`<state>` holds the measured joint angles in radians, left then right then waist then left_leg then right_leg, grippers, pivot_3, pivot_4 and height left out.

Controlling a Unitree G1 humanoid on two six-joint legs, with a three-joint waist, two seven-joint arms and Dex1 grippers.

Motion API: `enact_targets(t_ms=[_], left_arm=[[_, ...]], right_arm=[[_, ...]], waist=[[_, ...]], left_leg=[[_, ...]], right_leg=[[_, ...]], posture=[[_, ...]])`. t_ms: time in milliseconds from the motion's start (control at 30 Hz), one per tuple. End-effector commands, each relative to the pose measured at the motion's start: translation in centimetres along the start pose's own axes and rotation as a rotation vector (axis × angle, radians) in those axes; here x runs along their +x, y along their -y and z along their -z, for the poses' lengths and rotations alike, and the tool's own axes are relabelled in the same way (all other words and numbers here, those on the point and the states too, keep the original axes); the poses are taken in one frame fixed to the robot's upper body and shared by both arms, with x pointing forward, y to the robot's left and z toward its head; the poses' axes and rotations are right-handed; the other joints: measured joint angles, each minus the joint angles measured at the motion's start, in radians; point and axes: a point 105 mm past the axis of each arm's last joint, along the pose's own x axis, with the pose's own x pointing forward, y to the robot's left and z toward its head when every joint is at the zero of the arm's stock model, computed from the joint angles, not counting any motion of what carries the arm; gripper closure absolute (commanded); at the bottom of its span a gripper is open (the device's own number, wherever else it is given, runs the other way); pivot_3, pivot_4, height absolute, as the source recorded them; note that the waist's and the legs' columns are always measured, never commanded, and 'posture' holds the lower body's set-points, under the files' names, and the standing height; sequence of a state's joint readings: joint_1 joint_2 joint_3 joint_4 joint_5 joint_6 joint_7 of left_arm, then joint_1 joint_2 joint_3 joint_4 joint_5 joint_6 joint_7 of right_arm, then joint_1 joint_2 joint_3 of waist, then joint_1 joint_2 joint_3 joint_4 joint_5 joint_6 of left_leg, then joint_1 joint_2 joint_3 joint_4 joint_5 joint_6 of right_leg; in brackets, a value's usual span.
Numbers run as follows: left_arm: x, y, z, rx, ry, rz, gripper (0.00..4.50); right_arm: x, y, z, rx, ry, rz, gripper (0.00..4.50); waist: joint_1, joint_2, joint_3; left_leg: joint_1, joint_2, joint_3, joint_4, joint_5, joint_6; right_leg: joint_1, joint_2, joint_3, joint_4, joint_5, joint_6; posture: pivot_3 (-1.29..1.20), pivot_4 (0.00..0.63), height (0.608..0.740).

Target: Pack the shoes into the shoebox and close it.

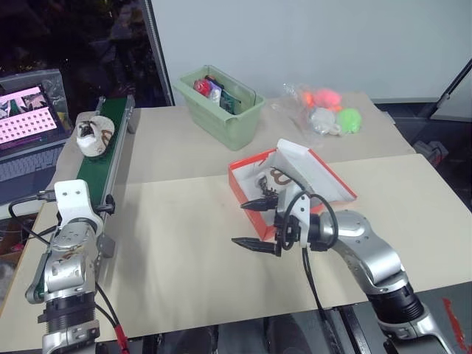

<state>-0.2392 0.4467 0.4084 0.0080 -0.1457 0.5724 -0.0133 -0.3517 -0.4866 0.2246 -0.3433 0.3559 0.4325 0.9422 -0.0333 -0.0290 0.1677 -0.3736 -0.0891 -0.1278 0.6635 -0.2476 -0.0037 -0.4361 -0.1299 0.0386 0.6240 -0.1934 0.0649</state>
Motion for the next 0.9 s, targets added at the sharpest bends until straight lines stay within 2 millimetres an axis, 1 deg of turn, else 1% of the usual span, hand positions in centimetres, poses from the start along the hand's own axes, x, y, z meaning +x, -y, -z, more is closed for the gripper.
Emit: enact_targets(t_ms=[33, 267, 467, 767, 900], left_arm=[[0.0, -0.7, -1.3, 0.021, 0.039, -0.019, 0.04], [-0.1, -0.8, -1.1, 0.022, 0.033, -0.023, 0.04], [-0.2, -0.7, -1.4, 0.028, 0.04, -0.028, 0.04], [0.0, -1.4, -0.2, -0.011, -0.025, -0.069, 0.04], [0.0, -1.4, -0.2, -0.037, -0.026, -0.075, 0.04]], right_arm=[[0.0, -0.4, -1.2, -0.027, 0.039, -0.007, 0.0], [0.0, -0.4, -1.2, -0.022, 0.038, -0.002, 0.0], [0.0, -0.2, -1.3, -0.013, 0.036, 0.006, 0.0], [0.0, 0.4, -1.8, -0.018, 0.046, 0.032, 0.0], [-0.1, 0.6, -2.1, -0.019, 0.052, 0.04, 0.0]], waist=[[0.0, 0.0, 0.0], [0.005, 0.0, 0.0], [0.012, 0.0, 0.0], [0.017, 0.0, 0.0], [0.019, 0.0, 0.0]], left_leg=[[0.0, 0.0, 0.0, 0.0, 0.0, 0.0], [0.0, 0.0, 0.0, 0.0, 0.0, 0.0], [0.0, 0.0, 0.0, 0.0, 0.0, 0.0], [0.0, 0.0, 0.0, 0.0, 0.0, 0.0], [0.001, 0.0, 0.0, 0.0, 0.0, 0.0]], right_leg=[[0.0, 0.0, 0.0, 0.0, 0.0, 0.0], [0.0, 0.0, 0.0, 0.0, 0.0, 0.0], [0.0, 0.0, 0.0, 0.0, 0.0, 0.0], [0.0, 0.0, 0.0, 0.0, 0.0, 0.0], [0.001, 0.0, 0.0, 0.0, 0.0, 0.0]], posture=[[0.0, 0.15, 0.74], [0.0, 0.15, 0.74], [0.0, 0.15, 0.74], [0.0, 0.15, 0.74], [0.0, 0.15, 0.74]])
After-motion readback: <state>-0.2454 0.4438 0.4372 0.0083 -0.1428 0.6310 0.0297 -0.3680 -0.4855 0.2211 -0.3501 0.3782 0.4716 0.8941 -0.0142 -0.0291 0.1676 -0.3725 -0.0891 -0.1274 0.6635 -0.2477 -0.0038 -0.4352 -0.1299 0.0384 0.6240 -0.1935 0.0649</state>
